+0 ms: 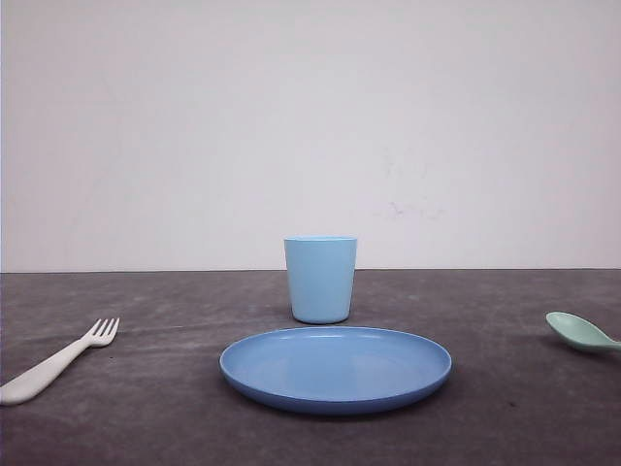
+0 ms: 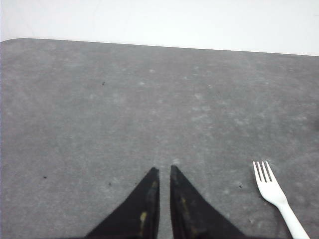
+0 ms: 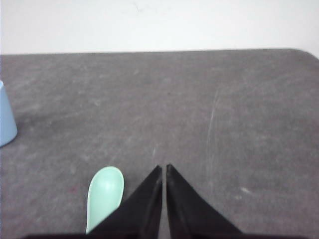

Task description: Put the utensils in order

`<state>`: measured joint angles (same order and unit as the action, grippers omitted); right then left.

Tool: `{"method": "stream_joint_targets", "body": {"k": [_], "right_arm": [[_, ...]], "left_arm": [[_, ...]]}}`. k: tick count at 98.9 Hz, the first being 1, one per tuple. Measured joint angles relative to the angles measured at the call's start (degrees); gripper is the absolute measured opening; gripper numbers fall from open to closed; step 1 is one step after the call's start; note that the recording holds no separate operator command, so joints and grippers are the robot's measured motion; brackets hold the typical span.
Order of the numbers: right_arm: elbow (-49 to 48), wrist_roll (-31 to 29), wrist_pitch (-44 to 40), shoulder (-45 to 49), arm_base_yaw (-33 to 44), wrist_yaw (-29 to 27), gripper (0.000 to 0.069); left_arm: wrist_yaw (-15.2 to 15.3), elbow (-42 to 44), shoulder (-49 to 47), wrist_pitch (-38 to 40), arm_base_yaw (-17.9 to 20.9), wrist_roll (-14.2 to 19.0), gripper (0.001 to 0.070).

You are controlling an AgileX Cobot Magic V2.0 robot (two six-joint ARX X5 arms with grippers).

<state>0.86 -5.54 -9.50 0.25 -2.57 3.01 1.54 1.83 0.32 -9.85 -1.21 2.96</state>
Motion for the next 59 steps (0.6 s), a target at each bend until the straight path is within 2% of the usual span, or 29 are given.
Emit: {"method": "stream_joint_targets", "body": {"k": [25, 39, 54, 59], "right_arm": [[0.02, -2.19, -0.15, 0.00, 0.00, 0.00, 0.0015], [0.15, -6.40, 1.33, 0.00, 0.00, 2.56, 0.0013], [5.11, -12.61, 0.85, 0.11, 0.00, 5.66, 0.0009], [8.07, -14.16, 0.24, 0.31, 0.00, 6.10, 0.0009]], "left_arm": [[0.00, 0.00, -0.02, 2.78, 0.00, 0.59, 0.0012], [-0.57, 0.00, -0.02, 7.98, 0.00, 6.01, 0.0012], [-5.99, 1.25, 0.02, 12.24, 0.00, 12.33, 0.0012], [-6.64, 3.08, 0.11, 12.17, -0.02, 13.70, 0.0012]]}}
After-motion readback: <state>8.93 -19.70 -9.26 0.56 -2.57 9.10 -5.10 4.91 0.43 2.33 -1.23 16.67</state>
